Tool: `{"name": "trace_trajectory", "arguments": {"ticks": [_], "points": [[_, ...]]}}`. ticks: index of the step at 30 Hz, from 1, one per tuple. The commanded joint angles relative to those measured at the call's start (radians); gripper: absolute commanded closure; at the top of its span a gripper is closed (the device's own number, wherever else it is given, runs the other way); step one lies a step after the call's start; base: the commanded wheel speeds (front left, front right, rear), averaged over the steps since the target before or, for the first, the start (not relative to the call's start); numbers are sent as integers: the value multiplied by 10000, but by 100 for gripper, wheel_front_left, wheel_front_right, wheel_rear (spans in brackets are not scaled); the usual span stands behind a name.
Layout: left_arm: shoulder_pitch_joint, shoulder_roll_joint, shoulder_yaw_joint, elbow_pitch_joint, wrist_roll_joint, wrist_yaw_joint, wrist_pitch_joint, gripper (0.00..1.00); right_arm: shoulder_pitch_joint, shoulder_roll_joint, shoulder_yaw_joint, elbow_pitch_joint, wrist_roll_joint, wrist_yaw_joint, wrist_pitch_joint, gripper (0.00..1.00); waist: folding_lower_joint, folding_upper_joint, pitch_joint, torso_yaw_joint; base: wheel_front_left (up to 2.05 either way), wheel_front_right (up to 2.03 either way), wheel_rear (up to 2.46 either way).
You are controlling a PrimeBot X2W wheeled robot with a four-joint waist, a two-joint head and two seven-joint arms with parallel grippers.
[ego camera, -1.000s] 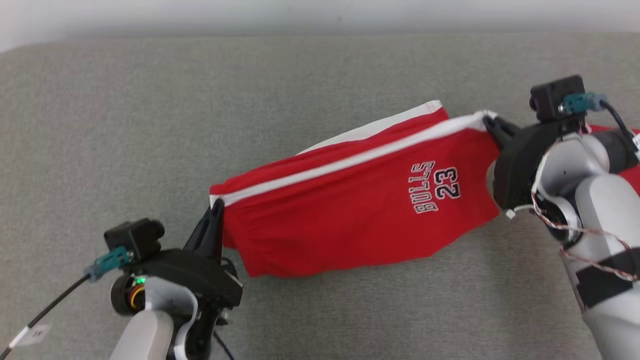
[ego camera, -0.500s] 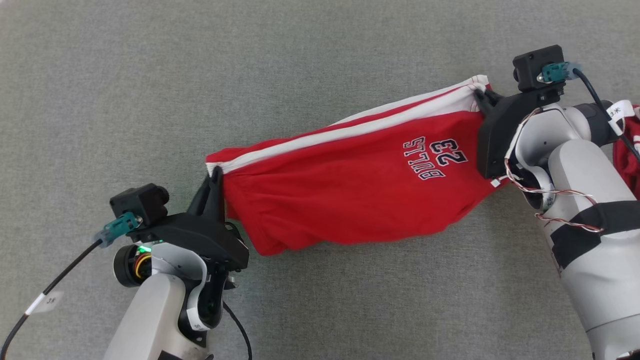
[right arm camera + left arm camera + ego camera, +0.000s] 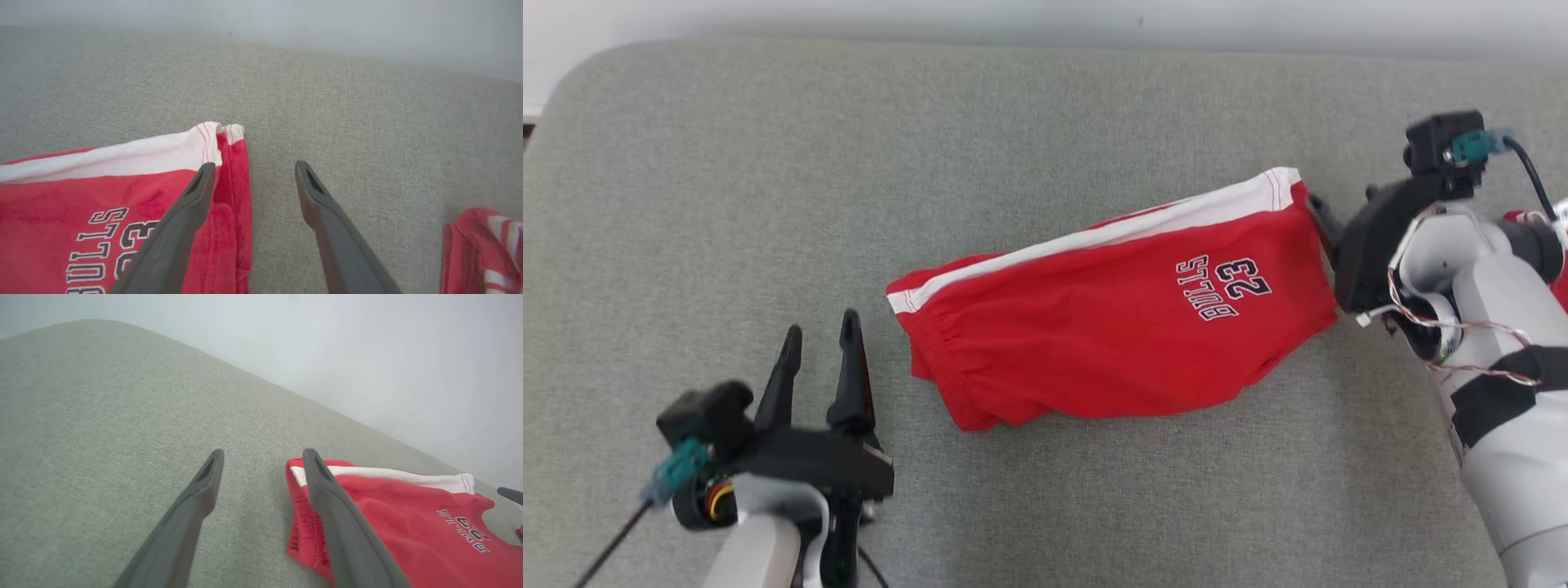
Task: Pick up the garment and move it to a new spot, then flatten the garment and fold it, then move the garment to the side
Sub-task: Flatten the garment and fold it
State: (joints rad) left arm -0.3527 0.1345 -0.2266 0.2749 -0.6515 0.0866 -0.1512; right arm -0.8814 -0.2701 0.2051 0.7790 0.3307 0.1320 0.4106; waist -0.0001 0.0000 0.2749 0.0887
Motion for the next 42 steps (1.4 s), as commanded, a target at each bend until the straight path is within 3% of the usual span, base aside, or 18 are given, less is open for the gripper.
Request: {"name": "trace_trajectory", "arguments": {"ticks": [1, 10, 15, 19, 30, 31, 33, 42], "points": [[304, 121, -11, -112, 189, -118, -225, 0, 197, 37, -54, 66, 170, -32, 87, 0, 1, 0, -229, 109, 0, 0, 0], [2046, 338, 516, -1221, 1044, -598, -1134, 0, 648, -1, -536, 460, 450, -32, 390, 0, 1, 0, -99, 449, 0, 0, 0], [2904, 175, 990, -2017, 2071, -904, -1131, 0, 655, 4, -834, 735, 346, -32, 407, 0, 1, 0, 18, 599, 0, 0, 0], [3876, 25, 1259, -2488, 3204, -1411, -1137, 0, 673, 233, -1037, 1035, 478, -32, 542, 0, 1, 0, 144, 741, 0, 0, 0], [4815, -581, 2115, -2514, 3604, -1892, -1139, 0, 1125, 262, -480, 1217, 849, -6, 1199, 0, 1, 0, 281, 923, 0, 0, 0], [4832, -609, 2158, -2511, 3633, -1912, -1139, 0, 1184, 231, -436, 1237, 845, -6, 1241, 54, 1, 0, 289, 921, 0, 0, 0], [4864, -677, 2216, -2504, 3651, -1986, -1139, 0, 1346, 178, -212, 1227, 772, -6, 1375, 100, 1, 0, 291, 914, 0, 0, 0], [4955, -807, 2331, -2262, 3697, -2096, -1140, 0, 1674, -443, 97, 1065, 196, -41, 453, 100, 1, 0, -134, 603, 0, 0, 0]]}}
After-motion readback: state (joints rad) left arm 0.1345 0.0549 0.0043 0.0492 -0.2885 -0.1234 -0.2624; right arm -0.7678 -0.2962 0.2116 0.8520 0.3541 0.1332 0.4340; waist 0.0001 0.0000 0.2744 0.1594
